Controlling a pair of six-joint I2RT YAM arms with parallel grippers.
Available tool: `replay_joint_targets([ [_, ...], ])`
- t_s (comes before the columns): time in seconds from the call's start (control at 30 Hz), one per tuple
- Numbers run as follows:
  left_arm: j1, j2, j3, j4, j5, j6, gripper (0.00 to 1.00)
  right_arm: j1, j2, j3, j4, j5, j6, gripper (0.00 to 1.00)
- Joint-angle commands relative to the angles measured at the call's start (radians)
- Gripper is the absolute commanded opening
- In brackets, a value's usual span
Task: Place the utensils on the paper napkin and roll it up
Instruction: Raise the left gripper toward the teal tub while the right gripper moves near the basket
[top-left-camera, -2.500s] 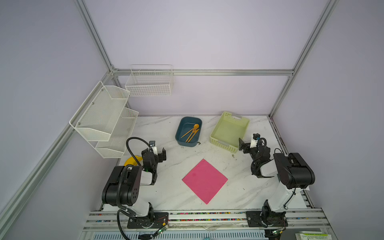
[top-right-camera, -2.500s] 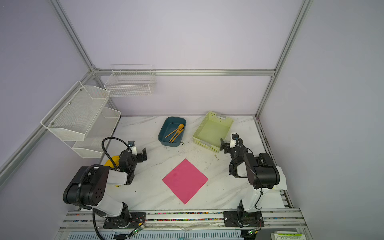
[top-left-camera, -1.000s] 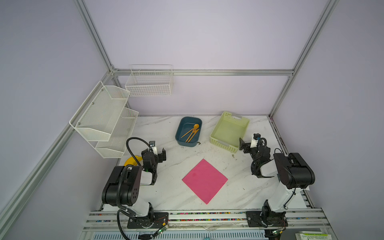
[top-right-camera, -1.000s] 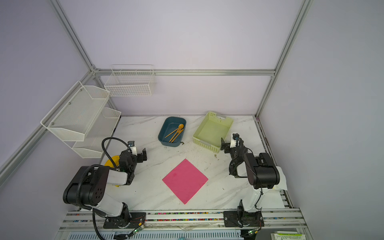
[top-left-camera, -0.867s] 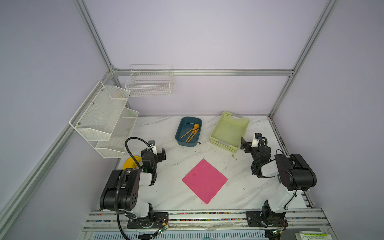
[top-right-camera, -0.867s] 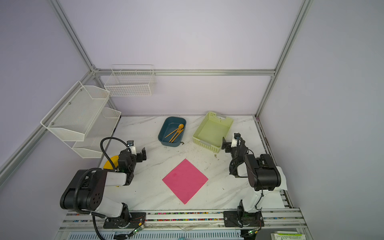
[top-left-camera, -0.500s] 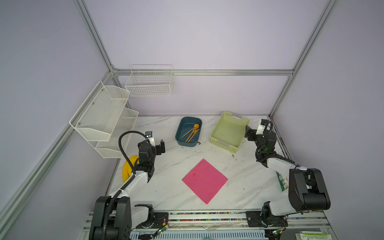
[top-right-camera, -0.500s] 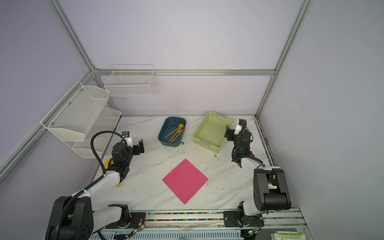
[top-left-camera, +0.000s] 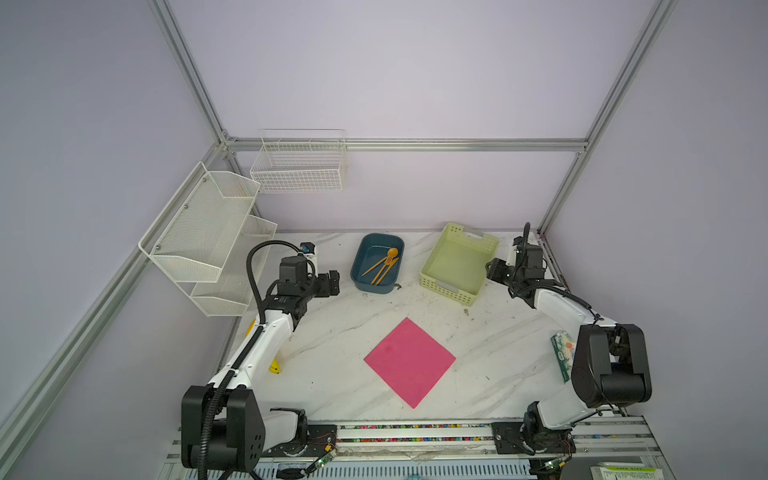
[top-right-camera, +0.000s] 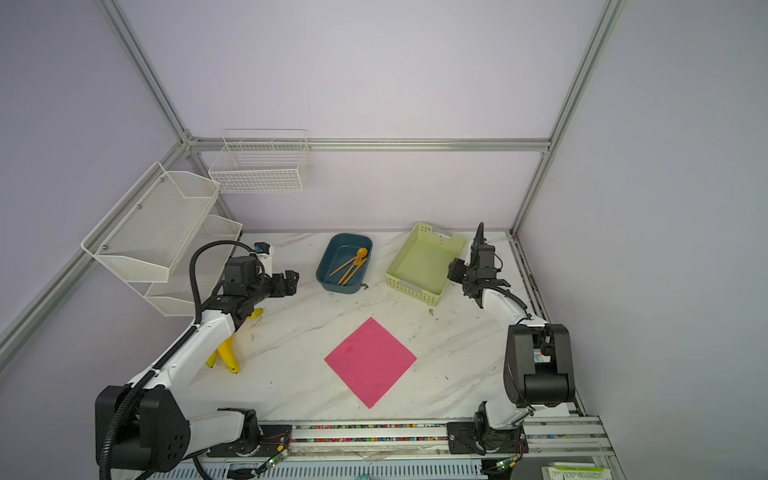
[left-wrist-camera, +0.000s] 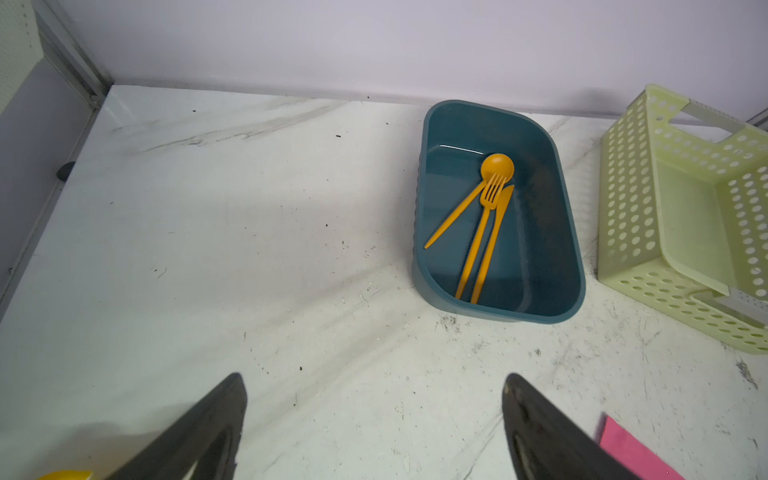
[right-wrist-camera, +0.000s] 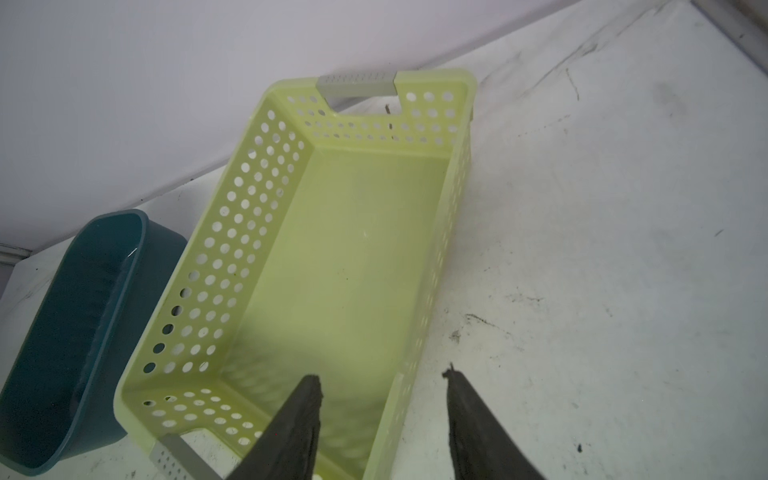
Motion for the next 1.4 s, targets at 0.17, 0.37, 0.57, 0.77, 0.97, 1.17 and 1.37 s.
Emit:
replay_joint_targets([
  [0.17, -0.07, -0.06, 0.025, -0.096, -0.071, 0.068, 0.97, 0.019, 0.119, 0.121, -0.168, -0.019, 0.028, 0.48],
  [0.37, -0.155, -0.034, 0.042, -0.119, -0.1, 0.114, 0.97, 0.026, 0.16, 0.143, -0.185, -0.011, 0.013, 0.47],
  [0.57, -0.235, -0.011, 0.058, -0.166, -0.192, 0.155, 0.97, 0.031, 0.184, 0.17, -0.229, 0.019, -0.021, 0.37],
  [0.77, -0.262, 0.007, 0.064, -0.177, -0.23, 0.168, 0.97, 0.03, 0.202, 0.203, -0.267, 0.062, -0.081, 0.22],
  [0.97, -0.264, 0.01, 0.064, -0.178, -0.233, 0.171, 0.97, 0.031, 0.231, 0.244, -0.302, 0.089, -0.126, 0.16],
  [1.17, -0.265, 0.014, 0.064, -0.178, -0.24, 0.171, 0.97, 0.03, 0.264, 0.299, -0.336, 0.112, -0.171, 0.11],
  [1.37, -0.265, 0.019, 0.067, -0.178, -0.228, 0.162, 0.97, 0.03, 0.287, 0.336, -0.357, 0.165, -0.169, 0.11],
])
